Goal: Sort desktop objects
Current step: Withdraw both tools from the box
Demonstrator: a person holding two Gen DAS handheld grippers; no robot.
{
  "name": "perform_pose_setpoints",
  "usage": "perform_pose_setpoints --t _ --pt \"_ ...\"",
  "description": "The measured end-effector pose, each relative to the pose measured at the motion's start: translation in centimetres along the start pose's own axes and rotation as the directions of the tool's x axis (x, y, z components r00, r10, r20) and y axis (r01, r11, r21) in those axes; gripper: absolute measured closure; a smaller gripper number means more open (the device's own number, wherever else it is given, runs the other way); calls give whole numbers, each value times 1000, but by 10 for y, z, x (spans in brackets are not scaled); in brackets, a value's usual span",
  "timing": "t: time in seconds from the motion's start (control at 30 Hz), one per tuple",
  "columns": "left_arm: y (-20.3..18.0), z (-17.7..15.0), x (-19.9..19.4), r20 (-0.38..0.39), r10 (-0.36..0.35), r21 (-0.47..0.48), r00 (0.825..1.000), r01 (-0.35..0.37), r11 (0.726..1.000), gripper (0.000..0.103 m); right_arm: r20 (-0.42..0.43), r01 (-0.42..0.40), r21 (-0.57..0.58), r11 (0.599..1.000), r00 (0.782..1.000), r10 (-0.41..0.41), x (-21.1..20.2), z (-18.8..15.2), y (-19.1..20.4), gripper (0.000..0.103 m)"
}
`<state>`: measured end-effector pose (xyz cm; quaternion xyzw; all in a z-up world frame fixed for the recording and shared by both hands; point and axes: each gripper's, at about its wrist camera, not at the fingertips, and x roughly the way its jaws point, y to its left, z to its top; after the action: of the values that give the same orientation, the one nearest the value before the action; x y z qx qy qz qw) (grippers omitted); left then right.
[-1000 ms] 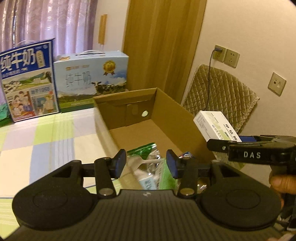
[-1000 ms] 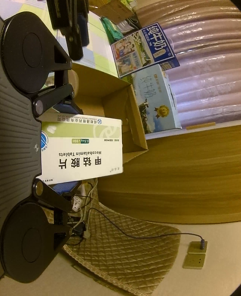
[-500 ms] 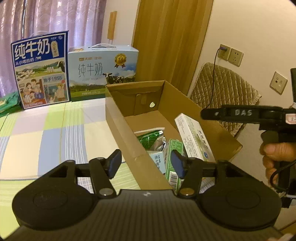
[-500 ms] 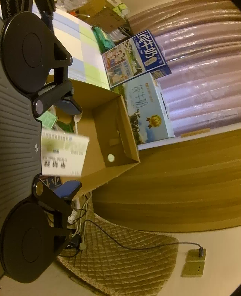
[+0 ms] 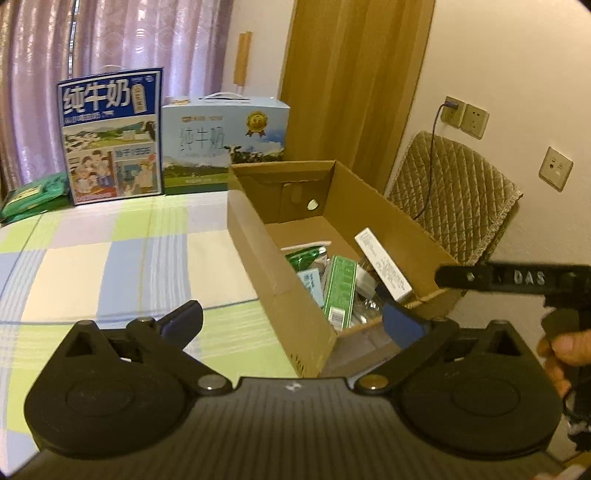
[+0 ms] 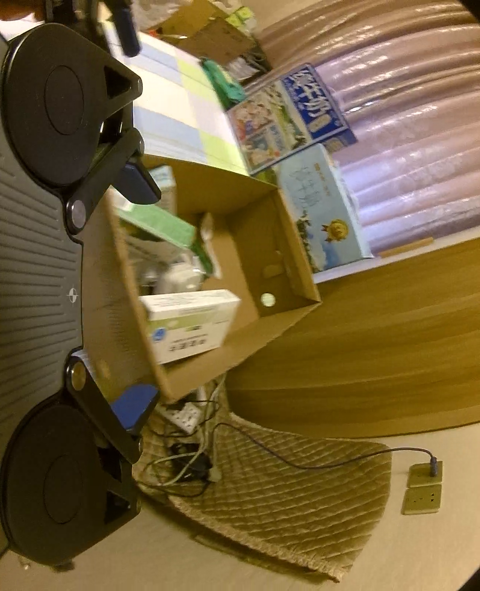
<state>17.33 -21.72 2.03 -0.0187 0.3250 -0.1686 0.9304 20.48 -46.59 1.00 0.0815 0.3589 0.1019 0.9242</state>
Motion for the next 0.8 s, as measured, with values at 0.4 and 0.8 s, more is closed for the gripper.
perform_pose_setpoints --t 0.4,0.8 --pt "-21 -21 -57 -28 44 -49 999 -45 998 1 -29 47 -17 999 998 -48 -72 -40 18 2" --pt "-35 -29 -102 1 34 -52 999 -34 998 1 11 80 -52 995 997 -80 -124 -58 37 2"
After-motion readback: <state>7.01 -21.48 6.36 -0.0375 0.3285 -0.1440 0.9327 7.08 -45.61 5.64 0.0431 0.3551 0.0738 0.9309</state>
